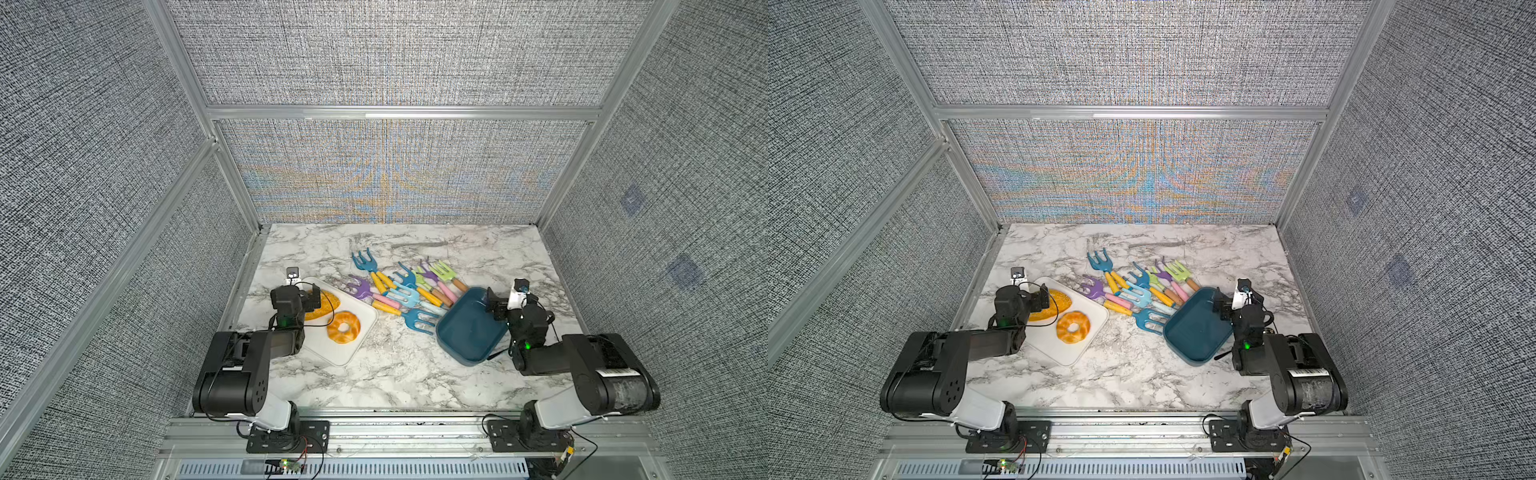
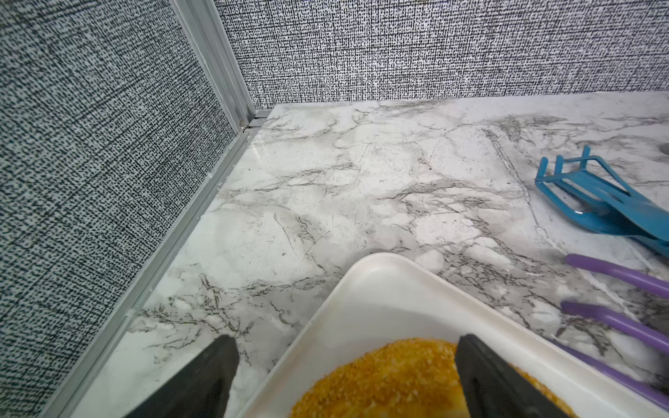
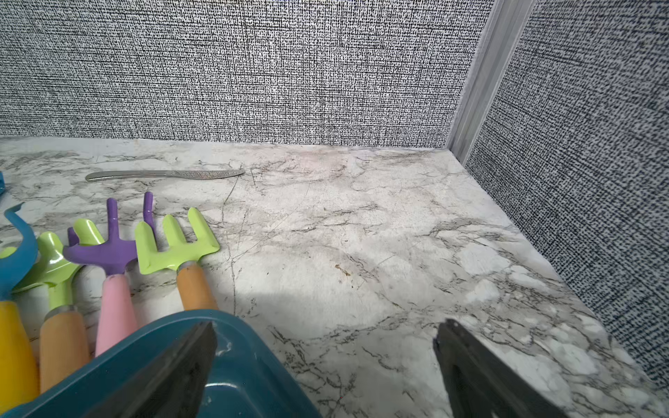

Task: Put the rake into the storage box
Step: Adjust the rake at the center of the board.

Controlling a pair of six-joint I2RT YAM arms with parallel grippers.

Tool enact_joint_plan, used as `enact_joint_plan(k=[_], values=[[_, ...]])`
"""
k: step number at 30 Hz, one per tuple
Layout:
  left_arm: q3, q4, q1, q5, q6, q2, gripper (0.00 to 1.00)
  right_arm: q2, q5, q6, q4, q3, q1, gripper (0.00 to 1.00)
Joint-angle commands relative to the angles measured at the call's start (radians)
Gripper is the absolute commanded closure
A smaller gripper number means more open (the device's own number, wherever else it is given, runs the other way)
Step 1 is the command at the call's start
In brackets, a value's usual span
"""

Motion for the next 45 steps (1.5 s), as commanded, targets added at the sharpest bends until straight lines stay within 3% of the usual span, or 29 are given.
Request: enact_joint_plan(k=[1,26,30,35,40,42,45], values=[[0.002,0.005,0.000,0.012,0.001,-0.005,0.01,0.000,0.001,0.007,0.027,0.003,0.000,0.01],[-0.005,0.015,0.000,0.013,0.004,-0.012,0.01,-0.018,-0.002,-0.003,0.024,0.002,0.005,0.01],[-0.022,-0.088,-0.007,-0.008,0.000,-0.176,0.02,-0.153,0.050,-0.012,-0.339,0.144,0.054,0.01],[0.024,-0.326,-0.008,-0.074,-0.072,-0.400,0.02,-0.296,0.041,0.047,-0.497,0.192,0.115,0.01],[0.109,-0.562,-0.009,0.003,-0.244,-0.516,0.01,-0.381,-0.014,0.199,-0.854,0.380,0.146,0.01],[0.136,-0.645,-0.009,0.054,-0.330,-0.555,0.01,-0.400,-0.050,0.241,-0.916,0.410,0.149,0.01],[0.189,-0.806,-0.008,0.120,-0.433,-0.604,0.01,-0.426,0.010,0.334,-0.978,0.422,0.141,0.01]])
